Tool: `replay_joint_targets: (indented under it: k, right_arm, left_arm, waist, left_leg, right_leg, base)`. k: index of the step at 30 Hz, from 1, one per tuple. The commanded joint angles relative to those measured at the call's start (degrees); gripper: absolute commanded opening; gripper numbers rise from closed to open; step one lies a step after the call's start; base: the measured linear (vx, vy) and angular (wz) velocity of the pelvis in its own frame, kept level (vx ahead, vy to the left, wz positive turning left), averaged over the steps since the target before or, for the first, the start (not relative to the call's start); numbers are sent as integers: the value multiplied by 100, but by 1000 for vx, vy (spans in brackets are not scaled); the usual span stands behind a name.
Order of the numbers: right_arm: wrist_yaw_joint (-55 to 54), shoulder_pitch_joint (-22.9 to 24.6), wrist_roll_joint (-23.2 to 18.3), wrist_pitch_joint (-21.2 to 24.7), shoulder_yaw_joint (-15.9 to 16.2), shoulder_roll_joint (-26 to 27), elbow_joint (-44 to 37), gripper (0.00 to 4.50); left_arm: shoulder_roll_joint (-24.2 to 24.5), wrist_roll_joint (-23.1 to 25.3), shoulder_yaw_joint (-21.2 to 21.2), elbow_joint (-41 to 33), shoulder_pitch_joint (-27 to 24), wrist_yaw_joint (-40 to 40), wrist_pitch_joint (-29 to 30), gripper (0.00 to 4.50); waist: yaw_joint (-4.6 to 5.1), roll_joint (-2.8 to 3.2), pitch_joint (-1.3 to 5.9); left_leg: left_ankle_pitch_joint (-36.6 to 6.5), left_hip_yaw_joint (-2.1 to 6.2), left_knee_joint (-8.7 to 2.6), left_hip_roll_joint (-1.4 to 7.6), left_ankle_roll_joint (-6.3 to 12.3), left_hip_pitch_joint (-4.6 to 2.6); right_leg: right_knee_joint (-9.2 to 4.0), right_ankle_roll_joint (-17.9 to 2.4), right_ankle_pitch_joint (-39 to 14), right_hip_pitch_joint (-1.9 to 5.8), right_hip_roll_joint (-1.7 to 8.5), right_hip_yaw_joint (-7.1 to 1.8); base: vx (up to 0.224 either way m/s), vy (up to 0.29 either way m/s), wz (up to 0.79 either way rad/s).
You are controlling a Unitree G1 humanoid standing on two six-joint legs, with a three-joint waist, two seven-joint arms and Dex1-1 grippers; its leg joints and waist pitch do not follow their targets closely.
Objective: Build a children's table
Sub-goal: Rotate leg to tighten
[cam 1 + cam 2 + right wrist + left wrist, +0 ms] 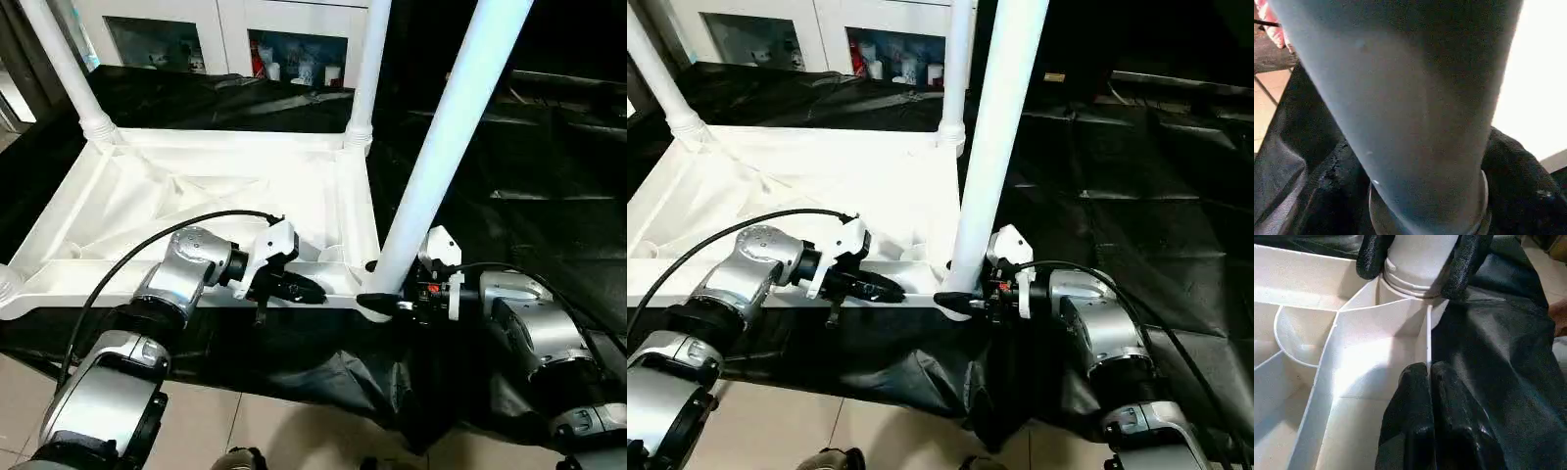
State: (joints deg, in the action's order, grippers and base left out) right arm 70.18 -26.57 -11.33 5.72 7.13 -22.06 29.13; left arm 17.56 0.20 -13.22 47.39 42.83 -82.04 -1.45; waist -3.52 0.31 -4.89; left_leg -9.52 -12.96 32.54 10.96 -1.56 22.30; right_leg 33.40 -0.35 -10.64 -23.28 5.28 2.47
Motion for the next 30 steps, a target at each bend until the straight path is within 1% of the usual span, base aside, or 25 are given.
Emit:
replay_joint_targets:
  k: [1, 3, 6, 9, 10, 11, 12, 13, 14, 15, 16, 17, 18, 19, 20, 21, 22, 24, 25, 26, 27, 28, 30]
  right_arm:
    - [217, 99, 19, 28, 204, 82, -4, 281]
    - [215, 183, -18, 20, 236, 95, -33, 265]
    - [65, 299, -52, 44, 195, 157, -79, 262]
    - [-337, 422, -78, 97, 56, 317, -92, 261]
    - [-737, 481, -1, 41, -17, 468, -39, 261]
    - [-1014, 519, 59, -4, -63, 571, 1, 261]
    - [-1588, 544, 173, 25, -151, 772, 104, 261]
    - [-1620, 545, 179, 27, -156, 783, 110, 261]
    - [-2197, 551, 280, 3, -230, 1021, 211, 261]
    - [-2703, 512, 337, -17, -320, 1231, 336, 261]
    - [-2923, 490, 358, -27, -363, 1322, 394, 261]
    - [-3171, 451, 364, -78, -424, 1456, 472, 261]
    - [-3405, 394, 357, -113, -487, 1591, 560, 261]
    - [-3405, 394, 357, -113, -487, 1591, 560, 261]
    - [-3830, 265, 392, -102, -551, 1795, 710, 261]
    - [-3944, 209, 395, -102, -560, 1880, 765, 261]
    - [-4018, 145, 409, -105, -562, 1983, 806, 261]
    - [-3910, 88, 503, -169, -426, 2053, 766, 261]
    - [-3850, 79, 524, -190, -379, 2062, 753, 296]
    - [-3712, 65, 501, -211, -349, 2022, 716, 296]
    - [-3550, 56, 463, -219, -330, 1966, 679, 317]
    - [-3269, 33, 442, -292, -266, 1813, 637, 333]
    - [-3081, 15, 471, -366, -218, 1699, 628, 341]
  left_arm:
    - [-93, -112, -38, -190, -61, -39, 13, 0]
    - [-99, -103, -45, -218, -97, 3, 2, 0]
    - [-145, -23, -33, -157, -96, 211, -65, 0]
    - [-272, 86, 18, 15, -24, 721, -96, 0]
    - [-400, 141, 58, 120, 36, 1116, -90, 0]
    - [-487, 177, 84, 186, 76, 1382, -85, 0]
    - [-651, 244, 110, 272, 135, 1815, -30, 0]
    - [-660, 247, 111, 277, 138, 1837, -26, 0]
    - [-859, 303, 93, 318, 173, 2158, 23, 0]
    - [-1026, 319, 85, 341, 196, 2359, 84, 0]
    - [-1101, 325, 80, 350, 208, 2444, 114, 0]
    - [-1201, 331, 63, 350, 215, 2523, 150, 0]
    - [-1301, 353, 33, 356, 220, 2607, 167, 0]
    - [-1301, 353, 33, 356, 220, 2607, 167, 0]
    - [-1477, 372, -16, 366, 225, 2687, 188, 0]
    - [-1554, 385, -43, 361, 224, 2719, 195, 0]
    - [-1654, 405, -64, 380, 236, 2781, 194, 0]
    - [-1758, 426, -63, 402, 251, 2830, 184, 0]
    - [-1776, 442, -55, 408, 255, 2859, 186, 0]
    - [-1751, 445, -45, 413, 264, 2831, 176, 0]
    - [-1709, 444, -35, 422, 273, 2794, 165, 0]
    - [-1606, 435, -23, 429, 284, 2679, 136, 0]
    - [-1531, 433, -17, 431, 290, 2587, 111, 0]
  waist:
    - [-26, -61, 396]
    - [-29, -59, 399]
    - [-37, -57, 403]
    - [-59, -52, 403]
    - [-62, -47, 386]
    - [-67, -49, 358]
    - [-56, -48, 355]
    - [-45, -51, 341]
    - [-18, -68, 332]
    - [-2, -66, 322]
    - [35, -64, 307]
    - [57, -66, 304]
    - [79, -69, 305]
    - [94, -66, 307]
    - [115, -54, 302]
    - [127, -54, 295]
    - [136, -60, 283]
    - [144, -59, 278]
    - [144, -64, 285]
    - [148, -64, 285]
    - [149, -52, 289]
    - [142, -54, 298]
    - [129, -58, 317]
  left_leg:
    - [-817, 134, -313, 291, 595, -163]
    - [-745, 133, -303, 285, 640, -152]
    - [-753, 130, -295, 285, 669, -159]
    - [-854, 134, -306, 296, 610, -173]
    - [-1004, 134, -321, 297, 524, -180]
    - [-1303, 137, -345, 293, 377, -210]
    - [-1412, 145, -357, 295, 290, -206]
    - [-1707, 168, -382, 292, 104, -241]
    - [-1901, 194, -399, 282, -18, -247]
    - [-1965, 205, -409, 281, -65, -242]
    - [-2135, 230, -432, 280, -142, -255]
    - [-2209, 242, -441, 271, -169, -253]
    - [-2328, 262, -452, 264, -183, -254]
    - [-2351, 270, -464, 263, -167, -247]
    - [-2366, 276, -481, 260, -169, -243]
    - [-2398, 283, -488, 256, -180, -235]
    - [-2528, 283, -486, 246, -187, -263]
    - [-2647, 283, -474, 241, -162, -292]
    - [-2646, 289, -475, 238, -129, -286]
    - [-2624, 290, -482, 239, -114, -275]
    - [-2574, 292, -495, 242, -94, -258]
    - [-2481, 285, -501, 245, -72, -247]
    - [-2357, 259, -487, 248, -16, -249]
  right_leg:
    - [-217, -1782, -156, 261, 323, -184]
    - [-209, -1781, -80, 265, 325, -184]
    - [-213, -1773, -95, 254, 317, -183]
    - [-239, -1733, -294, 247, 322, -185]
    - [-268, -1689, -543, 229, 322, -188]
    - [-327, -1609, -1005, 203, 333, -194]
    - [-346, -1552, -1218, 201, 342, -204]
    - [-400, -1433, -1698, 168, 361, -212]
    - [-447, -1272, -2135, 160, 378, -220]
    - [-462, -1213, -2286, 146, 383, -226]
    - [-495, -1092, -2556, 118, 377, -222]
    - [-506, -1039, -2680, 119, 375, -213]
    - [-536, -930, -2865, 127, 376, -200]
    - [-556, -860, -2910, 126, 378, -200]
    - [-572, -831, -2874, 116, 369, -196]
    - [-572, -821, -2884, 115, 365, -192]
    - [-603, -780, -3000, 86, 361, -191]
    - [-634, -746, -3091, 56, 366, -199]
    - [-637, -725, -3089, 66, 369, -199]
    - [-636, -724, -3057, 70, 368, -201]
    - [-630, -733, -2951, 84, 364, -202]
    - [-611, -772, -2736, 93, 359, -210]
    - [-579, -877, -2365, 99, 342, -222]
  base:
    - [0, 0, 0]
    - [0, 0, 0]
    - [0, 0, 0]
    - [0, 0, 0]
    - [0, 0, 0]
    - [0, 0, 0]
    - [0, 0, 0]
    - [-53, 5, 1]
    - [-53, 5, 1]
    - [-60, 11, 0]
    - [-57, 17, -3]
    - [-57, 17, -3]
    - [-51, 24, -7]
    - [0, 0, 0]
    - [0, 0, 0]
    - [0, 0, 0]
    - [0, 0, 0]
    - [0, 0, 0]
    - [0, 0, 0]
    - [0, 0, 0]
    - [0, 0, 0]
    - [0, 0, 0]
    - [0, 0, 0]
